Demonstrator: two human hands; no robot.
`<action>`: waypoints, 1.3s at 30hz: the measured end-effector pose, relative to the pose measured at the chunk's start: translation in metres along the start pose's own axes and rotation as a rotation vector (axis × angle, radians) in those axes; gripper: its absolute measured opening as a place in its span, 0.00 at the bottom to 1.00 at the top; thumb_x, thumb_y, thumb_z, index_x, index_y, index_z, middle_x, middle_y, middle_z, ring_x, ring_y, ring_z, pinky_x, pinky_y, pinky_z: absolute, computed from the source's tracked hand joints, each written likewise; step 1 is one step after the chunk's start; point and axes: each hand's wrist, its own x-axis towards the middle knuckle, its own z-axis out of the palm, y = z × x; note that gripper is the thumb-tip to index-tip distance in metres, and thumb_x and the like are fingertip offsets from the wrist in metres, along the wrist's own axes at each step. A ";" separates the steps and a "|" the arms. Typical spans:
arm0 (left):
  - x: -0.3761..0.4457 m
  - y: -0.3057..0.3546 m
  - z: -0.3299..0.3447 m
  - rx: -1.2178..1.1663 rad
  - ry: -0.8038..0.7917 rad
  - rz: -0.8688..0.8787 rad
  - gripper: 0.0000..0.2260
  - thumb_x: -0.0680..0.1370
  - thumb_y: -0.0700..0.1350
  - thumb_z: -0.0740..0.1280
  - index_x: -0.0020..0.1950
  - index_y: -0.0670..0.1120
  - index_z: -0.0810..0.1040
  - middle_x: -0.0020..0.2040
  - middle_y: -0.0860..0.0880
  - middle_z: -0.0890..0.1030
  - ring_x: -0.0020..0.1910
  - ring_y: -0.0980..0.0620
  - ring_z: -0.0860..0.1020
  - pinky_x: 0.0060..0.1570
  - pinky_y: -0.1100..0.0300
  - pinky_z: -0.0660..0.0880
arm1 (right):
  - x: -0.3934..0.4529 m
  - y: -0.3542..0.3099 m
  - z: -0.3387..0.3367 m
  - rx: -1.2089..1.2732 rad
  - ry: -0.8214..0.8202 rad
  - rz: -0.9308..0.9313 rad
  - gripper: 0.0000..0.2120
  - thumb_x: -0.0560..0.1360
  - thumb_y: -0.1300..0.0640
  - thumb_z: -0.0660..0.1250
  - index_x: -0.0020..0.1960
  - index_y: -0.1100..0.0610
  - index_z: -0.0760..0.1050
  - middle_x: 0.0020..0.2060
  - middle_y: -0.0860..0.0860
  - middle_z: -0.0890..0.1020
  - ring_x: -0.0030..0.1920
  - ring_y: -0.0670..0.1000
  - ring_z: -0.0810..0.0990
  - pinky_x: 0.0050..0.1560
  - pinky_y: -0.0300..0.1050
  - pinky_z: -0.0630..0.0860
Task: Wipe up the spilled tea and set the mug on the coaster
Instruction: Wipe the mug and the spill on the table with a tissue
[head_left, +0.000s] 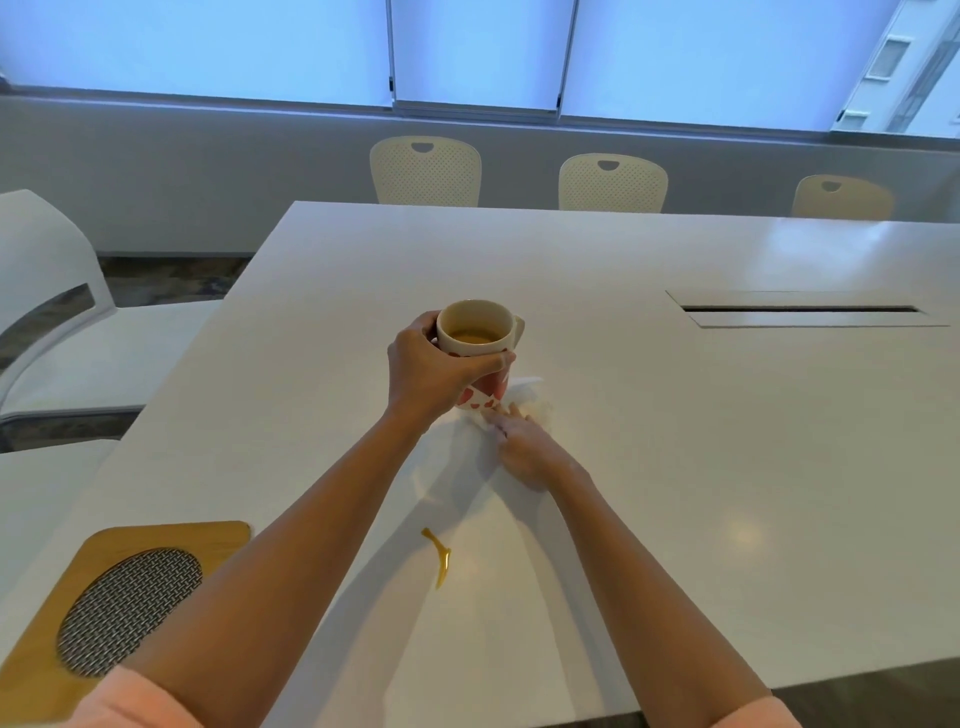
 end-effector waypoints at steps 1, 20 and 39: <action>-0.001 0.001 0.001 -0.006 -0.002 -0.002 0.34 0.61 0.63 0.80 0.63 0.51 0.78 0.54 0.55 0.82 0.49 0.53 0.82 0.43 0.66 0.80 | -0.005 0.000 0.003 -0.002 -0.019 -0.006 0.22 0.86 0.51 0.48 0.80 0.48 0.59 0.80 0.53 0.60 0.79 0.58 0.56 0.79 0.59 0.51; -0.007 0.002 -0.009 -0.011 -0.003 -0.025 0.34 0.63 0.59 0.81 0.64 0.49 0.77 0.57 0.54 0.82 0.51 0.52 0.81 0.47 0.62 0.80 | -0.024 0.058 -0.044 -0.205 0.130 0.000 0.33 0.79 0.72 0.54 0.81 0.52 0.56 0.80 0.54 0.59 0.79 0.58 0.58 0.76 0.51 0.54; -0.031 -0.006 0.010 -0.048 -0.080 -0.058 0.35 0.60 0.62 0.81 0.62 0.51 0.76 0.54 0.56 0.81 0.49 0.54 0.80 0.42 0.68 0.78 | -0.111 0.010 0.017 0.028 -0.031 -0.181 0.25 0.84 0.63 0.56 0.78 0.46 0.63 0.79 0.44 0.62 0.77 0.47 0.61 0.76 0.46 0.60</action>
